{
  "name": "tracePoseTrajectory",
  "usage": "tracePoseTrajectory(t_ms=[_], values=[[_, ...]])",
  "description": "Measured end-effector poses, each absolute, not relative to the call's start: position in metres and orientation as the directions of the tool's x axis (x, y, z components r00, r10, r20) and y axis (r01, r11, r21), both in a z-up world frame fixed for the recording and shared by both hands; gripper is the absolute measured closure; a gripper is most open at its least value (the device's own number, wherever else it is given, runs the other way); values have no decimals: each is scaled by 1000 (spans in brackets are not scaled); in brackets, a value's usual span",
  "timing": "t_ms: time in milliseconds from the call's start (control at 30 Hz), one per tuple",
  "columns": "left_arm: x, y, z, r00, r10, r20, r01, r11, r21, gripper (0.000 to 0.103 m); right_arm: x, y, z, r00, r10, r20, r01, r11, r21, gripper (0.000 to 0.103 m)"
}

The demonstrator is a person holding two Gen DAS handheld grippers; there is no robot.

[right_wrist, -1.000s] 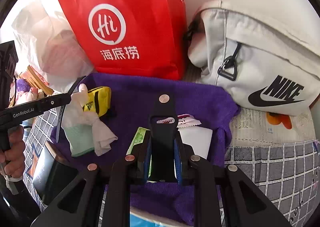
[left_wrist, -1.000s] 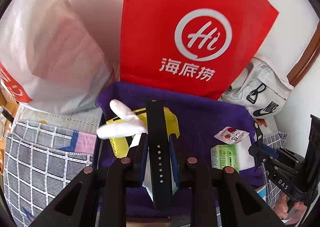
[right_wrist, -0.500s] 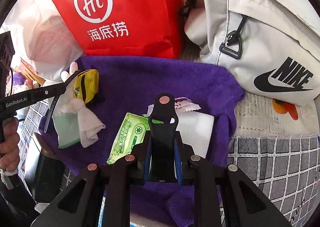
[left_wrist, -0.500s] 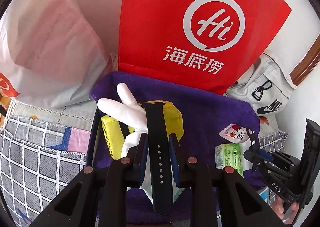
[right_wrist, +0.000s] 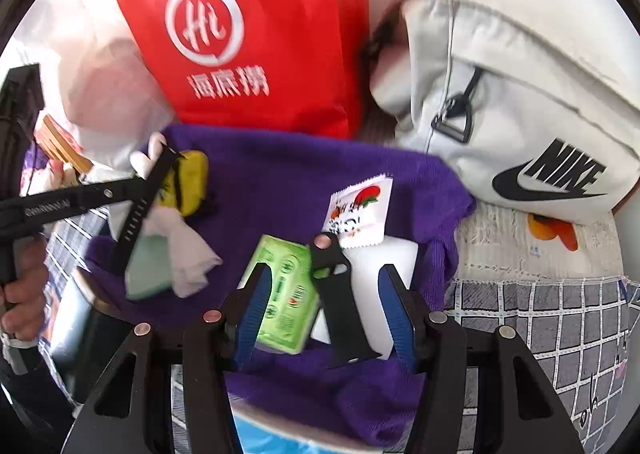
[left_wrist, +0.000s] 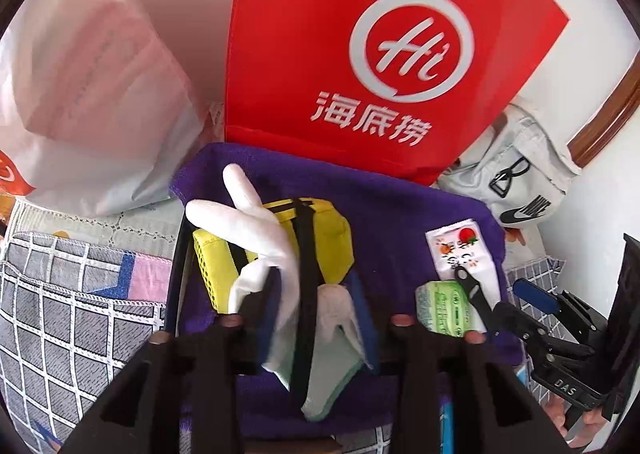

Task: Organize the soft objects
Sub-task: 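Release the strap piece onto the towel with the right tool while the left tool releases its piece, then withdraw both tools from the towel toward the green packet and mesh bag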

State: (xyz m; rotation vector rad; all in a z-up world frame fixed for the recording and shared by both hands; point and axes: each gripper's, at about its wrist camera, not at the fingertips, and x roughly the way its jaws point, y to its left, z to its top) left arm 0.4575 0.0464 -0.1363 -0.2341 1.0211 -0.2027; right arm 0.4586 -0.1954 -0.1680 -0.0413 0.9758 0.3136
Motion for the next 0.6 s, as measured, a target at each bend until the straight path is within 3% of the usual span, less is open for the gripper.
tracePoseTrajectory(t_ms=[200, 467, 600], values=[[437, 54, -112, 536, -269, -800, 62, 958, -280, 57, 423, -198, -138, 598, 270, -754, -276, 953, 123, 48], [375, 68, -71, 621, -242, -746, 81, 966, -245, 57, 364, -202, -115, 635, 265, -726, -284, 954, 100, 48], [335, 75, -56, 658, -212, -722, 47, 969, -242, 57, 328, -204, -109, 631, 310, -711, -289, 945, 155, 48]])
